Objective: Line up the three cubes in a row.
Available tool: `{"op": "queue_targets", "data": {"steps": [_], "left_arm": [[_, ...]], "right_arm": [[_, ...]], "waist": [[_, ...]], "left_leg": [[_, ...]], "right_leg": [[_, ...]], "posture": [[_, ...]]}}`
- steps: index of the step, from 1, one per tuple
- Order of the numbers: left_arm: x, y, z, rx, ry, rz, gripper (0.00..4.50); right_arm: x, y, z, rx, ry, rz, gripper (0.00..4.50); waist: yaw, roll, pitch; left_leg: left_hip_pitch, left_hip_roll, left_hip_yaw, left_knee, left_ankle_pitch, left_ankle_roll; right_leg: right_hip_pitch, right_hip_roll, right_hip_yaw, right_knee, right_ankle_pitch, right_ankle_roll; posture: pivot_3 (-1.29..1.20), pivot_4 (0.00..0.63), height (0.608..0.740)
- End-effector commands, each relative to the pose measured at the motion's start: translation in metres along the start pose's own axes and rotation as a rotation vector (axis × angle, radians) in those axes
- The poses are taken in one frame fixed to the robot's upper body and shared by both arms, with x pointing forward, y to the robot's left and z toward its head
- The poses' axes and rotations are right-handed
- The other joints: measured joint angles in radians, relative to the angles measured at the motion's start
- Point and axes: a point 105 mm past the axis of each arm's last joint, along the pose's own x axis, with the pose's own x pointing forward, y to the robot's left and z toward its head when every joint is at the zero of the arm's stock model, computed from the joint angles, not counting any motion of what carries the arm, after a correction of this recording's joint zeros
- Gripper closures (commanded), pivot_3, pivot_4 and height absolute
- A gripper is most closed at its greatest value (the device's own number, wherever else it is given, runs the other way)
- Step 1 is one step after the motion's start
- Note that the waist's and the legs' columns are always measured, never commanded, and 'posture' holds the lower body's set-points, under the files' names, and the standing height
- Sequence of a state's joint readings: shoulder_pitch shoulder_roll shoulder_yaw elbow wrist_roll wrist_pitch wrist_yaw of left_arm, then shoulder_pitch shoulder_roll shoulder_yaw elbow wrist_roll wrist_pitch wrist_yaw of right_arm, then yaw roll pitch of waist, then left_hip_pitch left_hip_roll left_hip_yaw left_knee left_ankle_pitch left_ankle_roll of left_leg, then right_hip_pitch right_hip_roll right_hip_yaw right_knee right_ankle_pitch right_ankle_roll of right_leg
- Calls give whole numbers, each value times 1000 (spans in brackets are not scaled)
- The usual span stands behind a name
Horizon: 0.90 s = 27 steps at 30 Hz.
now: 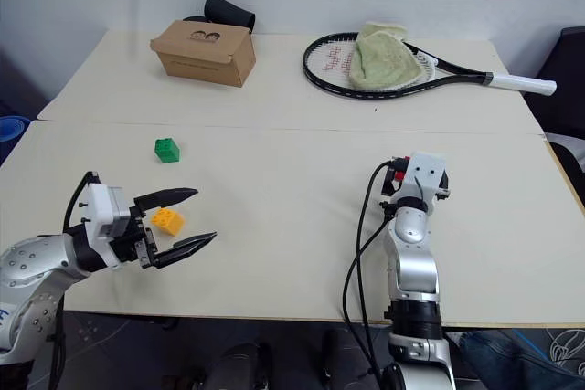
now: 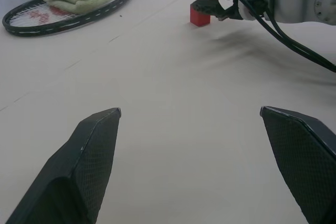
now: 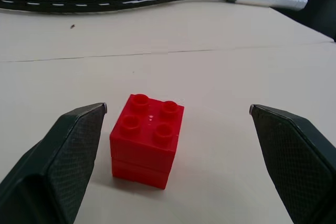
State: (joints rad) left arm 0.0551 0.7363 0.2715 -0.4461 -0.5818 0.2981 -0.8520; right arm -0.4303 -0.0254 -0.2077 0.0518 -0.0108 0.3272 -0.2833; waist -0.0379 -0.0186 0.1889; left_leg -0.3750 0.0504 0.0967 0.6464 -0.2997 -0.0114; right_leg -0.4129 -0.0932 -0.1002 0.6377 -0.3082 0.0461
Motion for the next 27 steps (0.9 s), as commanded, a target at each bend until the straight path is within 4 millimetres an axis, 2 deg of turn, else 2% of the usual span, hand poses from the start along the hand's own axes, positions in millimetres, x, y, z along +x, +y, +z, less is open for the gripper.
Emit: {"op": "queue_targets", "data": {"steps": [1,2,5,11,13,15,17,19,20,21,22,23,25,27], "left_arm": [[-1,-7,8,48,-16,-9,25],[-1,-7,7,47,-16,-9,25],[0,-8,7,48,-18,-10,0],[2,-8,8,52,-26,-5,0],[1,-9,8,53,-25,-3,0],[-1,-10,8,53,-23,2,0],[-1,-10,8,53,-22,4,0],[-1,-10,8,53,-21,4,0],[-3,-11,5,42,-10,0,0],[-5,-12,2,33,-2,-3,0],[-6,-13,1,26,4,-6,0],[-7,-13,0,23,9,-12,0],[-8,-14,-1,24,14,-20,0],[-9,-20,-2,30,28,-62,0]], "right_arm": [[8,6,2,81,13,15,0],[10,8,-1,97,28,18,0],[15,11,-3,122,43,13,611],[16,14,14,126,-40,76,2590],[7,28,34,126,-126,268,3017],[-13,52,55,151,-199,590,2993],[-22,58,60,161,-217,712,2993],[-23,58,61,162,-217,729,2993],[-54,70,59,-48,-262,1121,2993],[-81,69,46,-213,-243,1420,2993],[-100,63,34,-305,-187,1637,2993],[-111,58,27,-335,-154,1776,2993],[-115,59,23,-281,-107,1870,2993],[-114,59,10,-360,-93,1950,2993]], "waist": [[-1,0,0],[-2,0,0],[-2,0,0],[-2,0,0],[-2,0,0],[-1,0,0],[-3,0,0],[-3,0,0],[-2,1,0],[2,4,2],[9,6,4],[12,6,4],[12,1,4],[3,0,4]], "left_leg": [[0,0,0,0,0,0],[0,0,0,0,0,0],[0,0,0,0,0,1],[0,0,0,0,0,1],[0,0,0,0,0,1],[0,0,0,0,0,2],[0,0,0,0,-1,3],[0,1,0,0,-1,3],[0,1,-1,0,-1,3],[0,0,-1,0,-1,3],[0,-1,0,0,-2,4],[0,-2,0,1,-3,7],[1,-2,-1,2,-4,8],[1,-1,0,3,-4,7]], "right_leg": [[0,0,0,0,0,0],[0,0,0,0,0,0],[0,0,0,1,0,0],[0,0,0,1,0,0],[0,0,0,1,0,0],[0,0,0,0,0,0],[0,0,0,0,0,1],[0,0,0,0,0,1],[0,0,0,0,0,1],[1,0,-1,0,0,1],[1,0,-1,-1,0,2],[2,-1,-1,-2,-1,4],[4,-1,-1,-4,-1,5],[4,-1,-1,-2,-1,5]], "posture": [[0,150,740],[0,150,740],[0,150,740],[0,150,740],[0,150,740],[0,150,740],[0,150,740],[0,150,740],[0,150,740],[0,150,740],[0,150,740],[0,150,740],[0,150,740],[0,150,740]]}}
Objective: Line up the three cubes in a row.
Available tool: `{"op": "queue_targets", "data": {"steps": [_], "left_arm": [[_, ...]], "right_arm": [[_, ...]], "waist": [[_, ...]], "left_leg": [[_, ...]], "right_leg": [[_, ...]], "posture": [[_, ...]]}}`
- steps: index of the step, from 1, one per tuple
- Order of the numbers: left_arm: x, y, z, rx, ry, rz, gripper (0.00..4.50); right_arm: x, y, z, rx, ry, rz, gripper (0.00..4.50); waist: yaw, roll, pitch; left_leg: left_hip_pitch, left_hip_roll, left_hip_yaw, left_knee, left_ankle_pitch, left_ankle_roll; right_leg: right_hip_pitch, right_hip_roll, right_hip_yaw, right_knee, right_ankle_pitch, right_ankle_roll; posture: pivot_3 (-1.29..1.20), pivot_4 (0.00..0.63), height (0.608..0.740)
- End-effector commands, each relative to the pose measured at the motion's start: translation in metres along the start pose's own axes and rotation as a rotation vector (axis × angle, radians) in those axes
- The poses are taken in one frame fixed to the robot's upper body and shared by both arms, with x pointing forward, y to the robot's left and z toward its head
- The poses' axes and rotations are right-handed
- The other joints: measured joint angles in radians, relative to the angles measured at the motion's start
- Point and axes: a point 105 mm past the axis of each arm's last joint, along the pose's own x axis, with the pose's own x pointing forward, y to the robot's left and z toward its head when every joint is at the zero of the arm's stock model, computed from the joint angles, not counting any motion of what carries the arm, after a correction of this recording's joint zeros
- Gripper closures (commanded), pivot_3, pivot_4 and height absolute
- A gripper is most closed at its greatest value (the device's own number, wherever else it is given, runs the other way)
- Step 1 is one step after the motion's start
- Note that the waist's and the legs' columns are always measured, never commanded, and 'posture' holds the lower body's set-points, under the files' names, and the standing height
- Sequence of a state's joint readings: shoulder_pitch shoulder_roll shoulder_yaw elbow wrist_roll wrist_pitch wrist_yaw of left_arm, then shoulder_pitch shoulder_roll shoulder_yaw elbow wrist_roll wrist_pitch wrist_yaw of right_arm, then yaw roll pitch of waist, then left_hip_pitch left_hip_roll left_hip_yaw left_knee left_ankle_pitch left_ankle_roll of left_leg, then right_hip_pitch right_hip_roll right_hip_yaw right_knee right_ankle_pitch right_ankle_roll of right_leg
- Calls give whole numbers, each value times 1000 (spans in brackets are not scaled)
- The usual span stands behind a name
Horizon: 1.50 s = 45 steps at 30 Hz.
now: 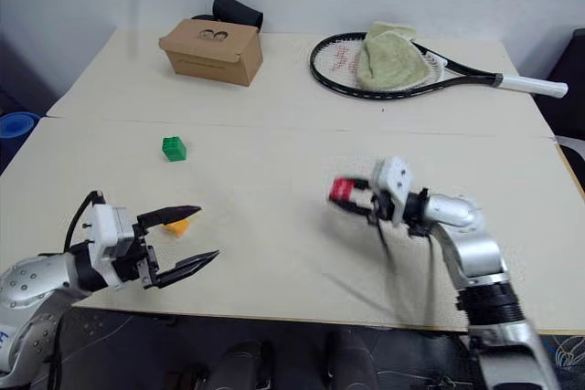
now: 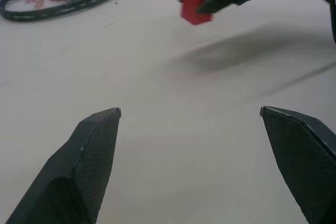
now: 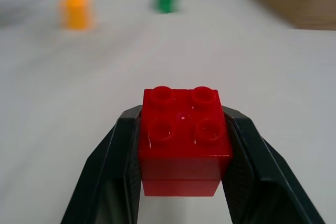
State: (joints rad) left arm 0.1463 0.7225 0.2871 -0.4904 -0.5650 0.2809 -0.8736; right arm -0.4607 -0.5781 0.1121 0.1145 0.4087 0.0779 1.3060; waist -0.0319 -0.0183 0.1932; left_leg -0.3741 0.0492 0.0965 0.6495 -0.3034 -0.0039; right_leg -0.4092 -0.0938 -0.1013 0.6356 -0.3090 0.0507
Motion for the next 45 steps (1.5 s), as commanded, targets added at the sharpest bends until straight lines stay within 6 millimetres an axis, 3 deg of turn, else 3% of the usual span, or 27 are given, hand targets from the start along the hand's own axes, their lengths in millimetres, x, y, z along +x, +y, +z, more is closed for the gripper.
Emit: {"op": "queue_targets", "data": {"steps": [1,5,13,19,22,27,29,32,34,35,36,40,45], "left_arm": [[-3,-8,7,44,6,-59,0],[-6,-11,6,44,23,-68,0],[-12,-10,6,35,28,-33,0],[-23,-2,2,16,43,37,0],[-52,11,-7,-15,71,185,0],[-130,26,-32,-106,125,545,0],[-146,28,-35,-132,116,636,0],[-149,29,-35,-134,113,649,0],[-193,28,-51,-189,117,896,0],[-200,27,-53,-201,101,961,0],[-200,28,-53,-201,83,991,0],[-171,51,-40,-201,3,1027,0],[-115,91,-6,-283,-166,1055,0]], "right_arm": [[6,8,-13,-63,19,177,2993],[12,0,-38,-43,74,172,2993],[7,-20,-52,-44,74,48,2993],[5,-22,-35,-99,8,36,1033],[-5,-30,-7,-166,-64,-18,17],[-23,-13,25,-161,-222,-7,17],[-26,-7,28,-150,-241,2,17],[-27,-5,29,-142,-244,2,17],[-32,-3,24,-124,-342,-137,17],[-33,1,20,-73,-365,-143,17],[-35,3,21,-74,-389,-165,17],[-37,3,23,-86,-410,-220,17],[-35,3,27,-123,-419,-257,17]], "waist": [[-4,0,0],[2,1,1],[3,1,1],[3,1,1],[-3,2,1],[0,3,2],[4,3,2],[11,2,2],[11,1,1],[10,0,0],[9,-1,0],[10,-1,0],[28,-1,0]], "left_leg": [[1,0,1,0,0,0],[2,0,1,-1,1,-2],[2,0,1,1,1,-3],[2,0,0,0,1,-3],[2,0,0,-1,1,-3],[2,1,0,-1,0,-3],[2,1,0,-1,0,-3],[2,0,-1,0,-1,-2],[2,-1,-1,0,-1,-3],[2,0,-1,-1,-3,-6],[2,1,-1,-1,-3,-5],[-1,1,-1,-1,-3,-3],[2,0,-1,1,-2,-5]], "right_leg": [[0,0,0,1,0,0],[0,0,1,1,0,-1],[1,-1,1,2,0,-1],[1,-2,1,2,0,-1],[0,-1,1,1,0,-1],[0,-1,0,1,0,-1],[0,-1,-1,0,0,-1],[1,-2,-1,0,0,-1],[1,-4,-1,0,1,-1],[1,-3,0,-1,1,-2],[1,-3,-1,-1,0,-2],[-1,-2,-1,-2,-1,-2],[3,-3,0,0,3,-1]], "posture": [[0,150,740],[0,150,740],[0,150,740],[0,150,740],[0,150,740],[0,150,740],[0,150,740],[0,150,740],[0,150,740],[0,150,740],[0,150,740],[0,150,740],[0,150,740]]}}
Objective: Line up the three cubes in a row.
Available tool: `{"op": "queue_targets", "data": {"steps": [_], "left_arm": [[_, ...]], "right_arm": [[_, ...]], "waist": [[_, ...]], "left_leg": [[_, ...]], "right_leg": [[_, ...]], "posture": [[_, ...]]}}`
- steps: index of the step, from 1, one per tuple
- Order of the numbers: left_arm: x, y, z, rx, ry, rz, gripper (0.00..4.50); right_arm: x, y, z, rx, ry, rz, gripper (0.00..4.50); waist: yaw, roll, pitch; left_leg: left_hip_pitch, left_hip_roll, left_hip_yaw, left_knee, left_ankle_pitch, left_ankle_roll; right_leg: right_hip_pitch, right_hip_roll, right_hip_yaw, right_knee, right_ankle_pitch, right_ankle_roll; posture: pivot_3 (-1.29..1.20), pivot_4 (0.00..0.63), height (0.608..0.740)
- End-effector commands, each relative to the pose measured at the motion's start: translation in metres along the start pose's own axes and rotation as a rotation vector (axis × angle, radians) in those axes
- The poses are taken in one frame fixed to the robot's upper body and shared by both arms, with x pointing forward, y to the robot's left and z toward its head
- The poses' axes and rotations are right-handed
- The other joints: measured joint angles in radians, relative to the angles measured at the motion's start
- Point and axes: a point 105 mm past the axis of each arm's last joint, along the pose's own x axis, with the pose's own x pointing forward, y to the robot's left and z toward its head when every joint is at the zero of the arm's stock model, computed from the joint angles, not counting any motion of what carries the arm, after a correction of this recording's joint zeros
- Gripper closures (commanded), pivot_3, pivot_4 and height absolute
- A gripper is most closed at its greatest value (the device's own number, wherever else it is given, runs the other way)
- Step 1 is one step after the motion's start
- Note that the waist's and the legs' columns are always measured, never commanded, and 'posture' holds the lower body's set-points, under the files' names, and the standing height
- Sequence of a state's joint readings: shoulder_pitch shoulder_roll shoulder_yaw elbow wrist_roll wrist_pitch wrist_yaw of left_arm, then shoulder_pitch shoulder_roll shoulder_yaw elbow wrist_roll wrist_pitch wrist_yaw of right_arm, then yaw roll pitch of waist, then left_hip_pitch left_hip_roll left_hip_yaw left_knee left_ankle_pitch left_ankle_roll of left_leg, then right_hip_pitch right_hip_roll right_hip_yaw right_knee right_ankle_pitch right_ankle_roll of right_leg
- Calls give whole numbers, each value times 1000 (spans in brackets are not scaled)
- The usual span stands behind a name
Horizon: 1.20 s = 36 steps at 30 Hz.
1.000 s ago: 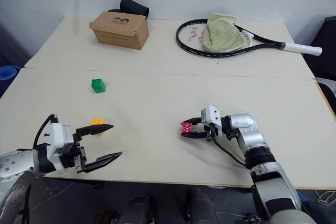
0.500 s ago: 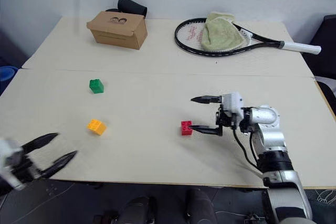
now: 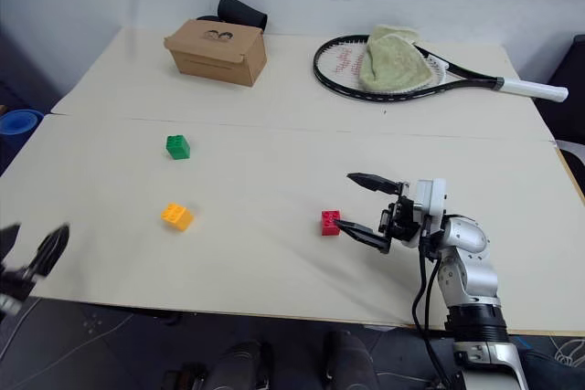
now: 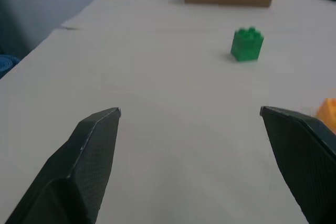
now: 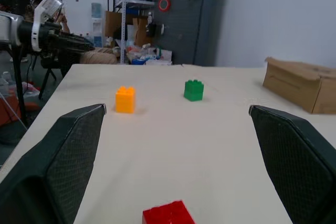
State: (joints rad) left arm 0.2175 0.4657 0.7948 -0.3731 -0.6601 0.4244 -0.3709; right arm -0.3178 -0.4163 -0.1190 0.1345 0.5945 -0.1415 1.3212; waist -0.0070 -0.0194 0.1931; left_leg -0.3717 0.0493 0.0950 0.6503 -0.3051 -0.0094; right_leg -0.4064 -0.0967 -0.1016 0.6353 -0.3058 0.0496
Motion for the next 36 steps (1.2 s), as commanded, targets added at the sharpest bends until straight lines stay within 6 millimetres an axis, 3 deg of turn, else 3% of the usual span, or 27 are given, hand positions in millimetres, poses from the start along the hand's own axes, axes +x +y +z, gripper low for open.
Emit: {"op": "queue_targets", "data": {"steps": [1,4,10,12,13,17,21,27,35,36], "left_arm": [[25,-21,20,-55,-40,10,0],[62,-41,32,-93,-56,15,0],[68,-44,34,-102,-43,33,0],[136,-60,11,-125,67,78,0],[158,-69,7,-92,99,97,0],[193,-78,0,-60,113,143,0],[202,-81,-2,-74,107,132,0],[220,-103,-20,-36,191,77,0],[221,-114,-40,49,281,62,0],[220,-112,-42,57,288,76,195]], "right_arm": [[2,-2,12,-63,-35,-18,17],[3,-6,13,-73,-47,-51,17],[3,-7,13,-75,-48,-57,17],[16,-8,15,-80,-64,-55,17],[20,-8,15,-83,-68,-52,17],[25,-6,16,-87,-74,-48,17],[25,-5,17,-89,-73,-48,17],[27,-3,16,-86,-80,-64,17],[28,-2,16,-86,-82,-70,17],[27,-2,15,-87,-81,-72,1]], "waist": [[3,0,0],[4,-1,0],[-22,-1,0],[-5,-1,0],[17,-2,1],[28,-4,0],[3,-5,0],[7,-6,0],[4,-6,0],[5,-6,1]], "left_leg": [[0,0,0,0,0,0],[0,0,1,-2,3,2],[0,1,6,-3,5,-3],[1,1,6,-2,5,-3],[0,-2,3,0,6,0],[0,-2,3,-1,10,1],[-3,1,13,-2,9,-2],[-4,1,20,0,8,0],[0,0,23,1,7,3],[0,0,23,1,7,3]], "right_leg": [[0,0,0,0,0,0],[-1,1,0,0,0,0],[-3,3,2,2,0,0],[-2,3,2,1,0,0],[-2,2,0,2,0,0],[-1,3,-2,0,7,-1],[-7,3,-4,0,7,1],[-9,2,-14,-2,8,2],[-8,0,-8,-4,11,6],[-8,0,-8,-3,11,6]], "posture": [[0,150,740],[0,150,740],[0,150,740],[0,150,740],[0,150,740],[0,150,740],[0,150,740],[0,150,740],[0,150,740],[0,150,740]]}}
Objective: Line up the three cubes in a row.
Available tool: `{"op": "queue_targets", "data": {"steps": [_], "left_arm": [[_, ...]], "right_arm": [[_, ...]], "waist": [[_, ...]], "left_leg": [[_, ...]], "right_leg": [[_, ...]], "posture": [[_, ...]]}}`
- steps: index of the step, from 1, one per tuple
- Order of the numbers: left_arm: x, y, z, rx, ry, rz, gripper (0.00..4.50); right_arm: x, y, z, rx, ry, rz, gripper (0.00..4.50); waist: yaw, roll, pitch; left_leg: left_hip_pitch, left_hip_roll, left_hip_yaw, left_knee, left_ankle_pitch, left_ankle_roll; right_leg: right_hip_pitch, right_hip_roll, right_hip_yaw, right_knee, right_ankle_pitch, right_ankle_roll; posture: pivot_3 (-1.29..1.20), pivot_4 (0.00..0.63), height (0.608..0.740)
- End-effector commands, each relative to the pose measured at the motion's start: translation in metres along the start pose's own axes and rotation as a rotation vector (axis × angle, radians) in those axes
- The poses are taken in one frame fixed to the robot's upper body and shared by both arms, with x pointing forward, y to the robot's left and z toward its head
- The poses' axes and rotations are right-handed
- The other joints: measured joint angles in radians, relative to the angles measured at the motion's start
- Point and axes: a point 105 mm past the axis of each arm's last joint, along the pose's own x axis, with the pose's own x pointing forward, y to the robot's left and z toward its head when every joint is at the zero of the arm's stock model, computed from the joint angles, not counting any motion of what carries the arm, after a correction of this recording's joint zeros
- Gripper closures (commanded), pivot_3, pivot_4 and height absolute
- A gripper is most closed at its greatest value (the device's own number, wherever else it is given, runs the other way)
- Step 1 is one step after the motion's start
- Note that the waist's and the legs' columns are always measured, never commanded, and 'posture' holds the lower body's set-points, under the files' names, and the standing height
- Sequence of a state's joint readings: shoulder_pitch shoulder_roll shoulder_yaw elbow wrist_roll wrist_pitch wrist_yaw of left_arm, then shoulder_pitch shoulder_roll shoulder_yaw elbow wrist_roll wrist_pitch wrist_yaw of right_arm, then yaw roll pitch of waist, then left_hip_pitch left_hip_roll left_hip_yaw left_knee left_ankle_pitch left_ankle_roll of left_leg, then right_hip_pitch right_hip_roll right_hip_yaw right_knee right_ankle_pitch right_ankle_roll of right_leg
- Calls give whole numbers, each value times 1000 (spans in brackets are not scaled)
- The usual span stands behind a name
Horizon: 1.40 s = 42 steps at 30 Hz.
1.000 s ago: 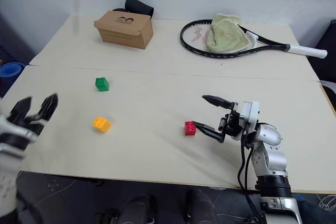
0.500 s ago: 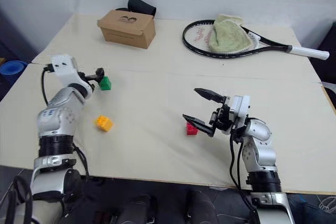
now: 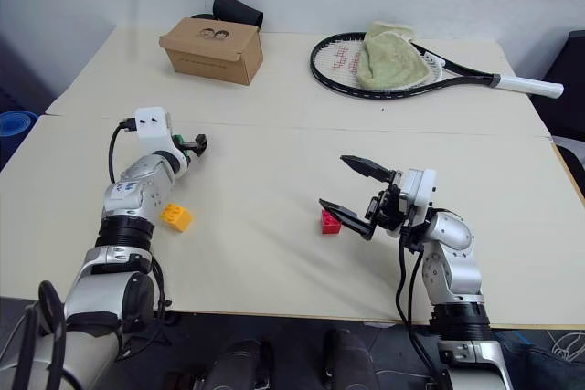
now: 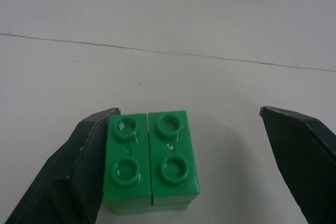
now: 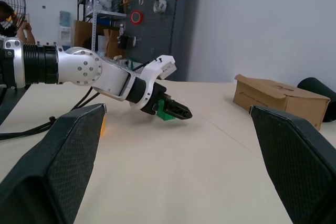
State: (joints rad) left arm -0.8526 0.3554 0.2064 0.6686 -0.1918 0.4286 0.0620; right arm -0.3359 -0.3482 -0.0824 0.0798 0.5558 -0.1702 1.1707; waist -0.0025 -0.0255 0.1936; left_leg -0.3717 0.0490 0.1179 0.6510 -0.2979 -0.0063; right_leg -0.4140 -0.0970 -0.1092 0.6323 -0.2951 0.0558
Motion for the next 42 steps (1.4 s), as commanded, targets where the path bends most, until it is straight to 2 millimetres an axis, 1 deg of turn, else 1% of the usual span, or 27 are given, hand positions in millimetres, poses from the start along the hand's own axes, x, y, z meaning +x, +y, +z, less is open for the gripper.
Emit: {"op": "queue_targets", "data": {"steps": [1,2,8,9,10,12,13,15,16,18,19,20,21,22,24,25,26,27,29,31,33,35,38,42], "left_arm": [[-1,1,9,37,-23,34,407],[-2,3,9,38,-27,46,584],[-4,6,11,33,-37,52,2410],[-6,7,14,34,-48,44,2755],[-7,5,19,38,-64,23,3011],[-14,-1,43,34,-165,-83,2975],[-21,-8,59,18,-232,-185,2975],[-41,-17,89,27,-350,-381,2975],[-51,-20,99,54,-381,-462,2975],[-74,-35,108,100,-368,-695,2975],[-81,-40,108,112,-354,-767,2975],[-98,-51,108,199,-337,-896,2975],[-109,-58,106,261,-319,-977,2975],[-128,-69,99,345,-292,-1112,2975],[-162,-88,71,490,-160,-1368,2975],[-172,-94,55,526,-75,-1444,2975],[-179,-100,43,563,-32,-1499,2975],[-181,-107,31,593,-9,-1526,2975],[-174,-119,8,659,18,-1515,2975],[-160,-127,-14,730,45,-1455,2975],[-151,-135,-30,762,40,-1432,2975],[-147,-140,-37,748,34,-1433,2975],[-133,-140,-47,777,32,-1420,2975],[-123,-145,-55,756,30,-1446,2975]], "right_arm": [[4,2,10,-41,-28,10,0],[3,2,9,-41,-26,9,0],[0,7,5,-35,-13,11,0],[0,7,5,-36,-10,13,0],[0,6,4,-37,-7,14,0],[-1,6,5,-44,0,18,0],[-3,5,6,-49,6,20,0],[-8,2,9,-61,23,28,0],[-10,1,10,-68,33,33,0],[-18,-5,16,-86,58,38,0],[-21,-6,18,-91,65,37,0],[-29,-10,21,-104,94,39,0],[-35,-12,23,-112,114,40,0],[-45,-13,24,-130,160,59,0],[-65,-13,24,-130,236,71,0],[-73,-10,24,-123,267,85,0],[-78,-7,23,-114,288,100,0],[-83,-2,22,-107,305,116,0],[-89,7,21,-88,323,127,0],[-92,14,20,-75,332,127,0],[-93,20,19,-63,333,113,0],[-91,25,20,-57,329,103,0],[-87,32,22,-49,321,95,0],[-83,37,25,-45,317,91,0]], "waist": [[1,0,0],[0,0,0],[1,0,0],[1,0,0],[0,0,0],[-1,0,0],[-1,0,0],[-1,0,0],[-1,0,0],[-2,0,0],[-2,0,0],[-1,0,0],[-1,0,0],[1,0,0],[3,0,0],[4,0,0],[6,0,0],[5,0,0],[5,0,0],[5,0,0],[0,0,0],[-1,0,0],[3,0,0],[9,0,0]], "left_leg": [[0,0,0,0,0,0],[0,0,0,0,0,0],[0,0,1,1,0,1],[0,0,1,1,0,1],[0,0,1,1,0,1],[0,0,2,1,0,1],[0,0,2,1,0,0],[-1,1,2,1,0,0],[-1,0,2,1,0,0],[-1,0,3,1,0,0],[0,0,3,1,0,0],[0,0,3,1,0,0],[0,0,3,1,0,0],[0,0,3,1,0,0],[0,-1,3,1,-1,0],[0,-1,3,1,-1,1],[0,-1,2,0,-1,1],[0,-1,2,0,-1,1],[0,0,2,2,-1,2],[1,0,1,2,-1,2],[1,0,2,3,-1,2],[2,0,2,2,-1,2],[1,1,2,2,-1,2],[0,0,1,4,-2,3]], "right_leg": [[0,0,0,3,0,0],[0,0,0,3,0,0],[0,0,1,3,0,0],[0,0,1,3,0,0],[0,0,1,3,0,0],[0,0,1,4,0,0],[0,0,1,4,0,0],[-1,1,1,4,0,0],[-1,0,1,4,0,0],[-1,1,2,4,0,0],[-1,1,2,3,0,0],[-1,1,2,3,0,0],[-1,1,3,3,0,0],[-1,1,3,3,0,0],[0,1,3,2,0,0],[0,1,3,-1,0,0],[1,1,5,-4,0,0],[1,2,6,-5,0,0],[2,2,7,-4,0,0],[3,2,8,-4,0,0],[2,2,10,-3,0,0],[2,2,10,-3,0,0],[2,2,9,-3,0,0],[2,1,6,-3,0,0]], "posture": [[0,150,740],[0,150,740],[0,150,740],[0,150,740],[0,150,740],[0,150,740],[0,150,740],[0,150,740],[0,150,740],[0,150,740],[0,150,740],[0,150,740],[0,150,740],[0,150,740],[0,150,740],[0,150,740],[0,150,740],[0,150,740],[0,150,740],[0,150,740],[0,150,740],[0,150,740],[0,150,740],[0,150,740]]}}
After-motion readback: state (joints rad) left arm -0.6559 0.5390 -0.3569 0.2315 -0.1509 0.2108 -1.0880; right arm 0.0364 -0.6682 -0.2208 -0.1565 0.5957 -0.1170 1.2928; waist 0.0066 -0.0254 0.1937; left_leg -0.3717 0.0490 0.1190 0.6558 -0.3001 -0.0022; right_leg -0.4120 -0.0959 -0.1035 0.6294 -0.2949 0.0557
